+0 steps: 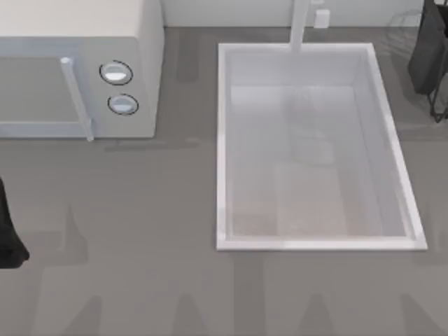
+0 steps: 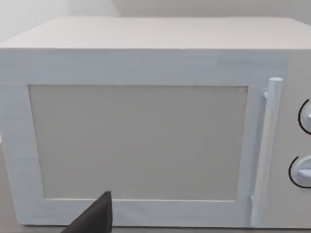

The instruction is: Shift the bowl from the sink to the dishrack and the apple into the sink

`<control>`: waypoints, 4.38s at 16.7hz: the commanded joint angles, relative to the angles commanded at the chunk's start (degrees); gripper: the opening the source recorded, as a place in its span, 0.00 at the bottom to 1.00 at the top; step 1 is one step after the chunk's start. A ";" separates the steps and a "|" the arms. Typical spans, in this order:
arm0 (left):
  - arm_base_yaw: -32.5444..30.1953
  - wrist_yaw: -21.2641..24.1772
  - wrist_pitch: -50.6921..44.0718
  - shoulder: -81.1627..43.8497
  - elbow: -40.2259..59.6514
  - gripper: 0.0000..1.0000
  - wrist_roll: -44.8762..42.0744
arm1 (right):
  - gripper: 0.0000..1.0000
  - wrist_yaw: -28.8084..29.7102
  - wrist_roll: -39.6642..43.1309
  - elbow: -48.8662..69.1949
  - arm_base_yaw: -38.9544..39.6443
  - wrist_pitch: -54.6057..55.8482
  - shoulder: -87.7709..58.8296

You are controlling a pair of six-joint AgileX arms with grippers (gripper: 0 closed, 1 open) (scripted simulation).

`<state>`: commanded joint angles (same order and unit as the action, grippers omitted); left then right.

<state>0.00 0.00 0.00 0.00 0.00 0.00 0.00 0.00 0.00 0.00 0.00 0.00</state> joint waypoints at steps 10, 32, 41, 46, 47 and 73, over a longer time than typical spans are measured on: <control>0.00 0.00 0.00 0.00 0.00 1.00 0.00 | 1.00 0.00 0.00 0.00 0.00 0.00 0.00; 0.00 0.00 0.00 0.00 0.00 1.00 0.00 | 1.00 0.52 21.99 50.93 -22.33 -57.35 -78.14; 0.00 0.00 0.00 0.00 0.00 1.00 0.00 | 1.00 0.07 23.65 55.46 -23.91 -61.36 -83.95; 0.00 0.00 0.00 0.00 0.00 1.00 0.00 | 1.00 0.19 23.42 50.04 -24.03 -52.11 -87.80; 0.00 0.00 0.00 0.00 0.00 1.00 0.00 | 1.00 0.21 23.38 48.43 -24.05 -49.10 -88.97; 0.00 0.00 0.00 0.00 0.00 1.00 0.00 | 0.00 0.00 23.38 43.05 -24.00 -40.16 -92.88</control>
<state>0.00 0.00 0.00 0.00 0.00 0.00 0.00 23.38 43.04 -24.00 -40.16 -92.88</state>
